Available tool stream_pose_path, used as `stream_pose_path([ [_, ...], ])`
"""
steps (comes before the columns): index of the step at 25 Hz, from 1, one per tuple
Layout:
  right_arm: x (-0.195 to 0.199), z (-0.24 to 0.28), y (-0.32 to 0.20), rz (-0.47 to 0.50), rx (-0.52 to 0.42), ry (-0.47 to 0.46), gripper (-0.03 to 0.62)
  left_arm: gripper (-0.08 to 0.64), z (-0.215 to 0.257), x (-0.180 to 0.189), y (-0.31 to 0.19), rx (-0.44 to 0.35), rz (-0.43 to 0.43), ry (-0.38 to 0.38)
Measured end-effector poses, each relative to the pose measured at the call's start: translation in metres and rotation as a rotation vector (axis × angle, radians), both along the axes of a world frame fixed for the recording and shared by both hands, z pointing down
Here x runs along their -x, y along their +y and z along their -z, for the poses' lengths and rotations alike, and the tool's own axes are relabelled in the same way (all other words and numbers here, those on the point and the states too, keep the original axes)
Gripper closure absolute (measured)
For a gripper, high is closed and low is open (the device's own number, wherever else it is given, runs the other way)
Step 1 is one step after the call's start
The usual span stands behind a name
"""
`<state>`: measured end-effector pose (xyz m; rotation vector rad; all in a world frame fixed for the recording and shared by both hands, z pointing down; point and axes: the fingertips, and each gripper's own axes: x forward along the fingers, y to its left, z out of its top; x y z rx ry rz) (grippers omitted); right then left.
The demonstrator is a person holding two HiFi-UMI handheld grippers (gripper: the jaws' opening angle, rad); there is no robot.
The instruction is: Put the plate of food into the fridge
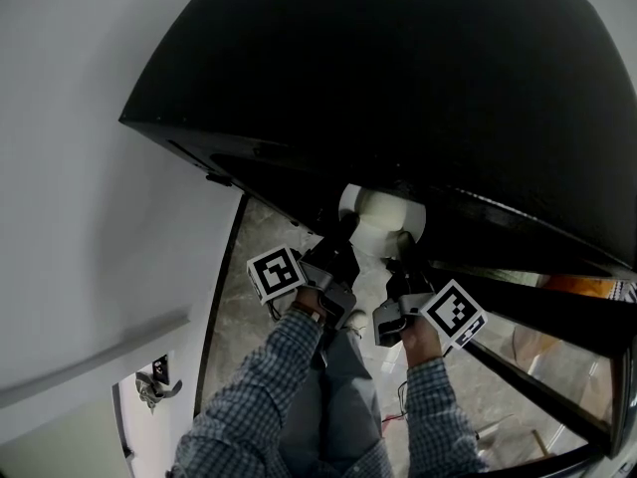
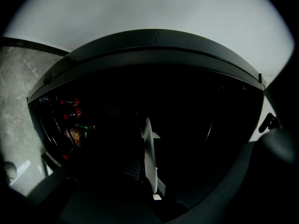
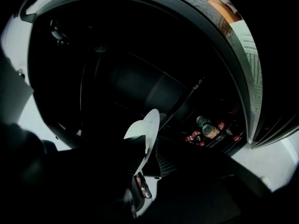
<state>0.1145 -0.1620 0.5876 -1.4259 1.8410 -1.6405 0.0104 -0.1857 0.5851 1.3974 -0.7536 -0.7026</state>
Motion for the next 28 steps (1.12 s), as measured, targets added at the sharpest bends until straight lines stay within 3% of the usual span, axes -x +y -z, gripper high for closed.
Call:
stream_pose_path([
  [5, -0.002, -0.004, -0.004, -0.009, -0.001, 0.027, 0.535, 0.505, -0.003, -0.002, -0.006, -0.010, 0.007, -0.002],
  [11, -0.005, -0.003, -0.005, -0.012, -0.025, 0.145, 0.515, 0.508, -0.004, -0.003, -0.011, -0.003, 0.021, 0.005],
  [18, -0.001, 0.003, 0.018, 0.101, -0.074, 0.216, 0.499, 0.507, -0.006, -0.001, -0.015, 0.000, 0.038, 0.016],
  [21, 0.009, 0.009, 0.032, 0.261, -0.165, 0.453, 0.499, 0.506, -0.008, 0.001, -0.016, 0.004, 0.041, 0.019],
  [28, 0.053, 0.023, 0.042, 0.792, -0.564, 1.337, 0.499, 0.506, -0.010, 0.002, -0.017, 0.013, 0.048, 0.021],
])
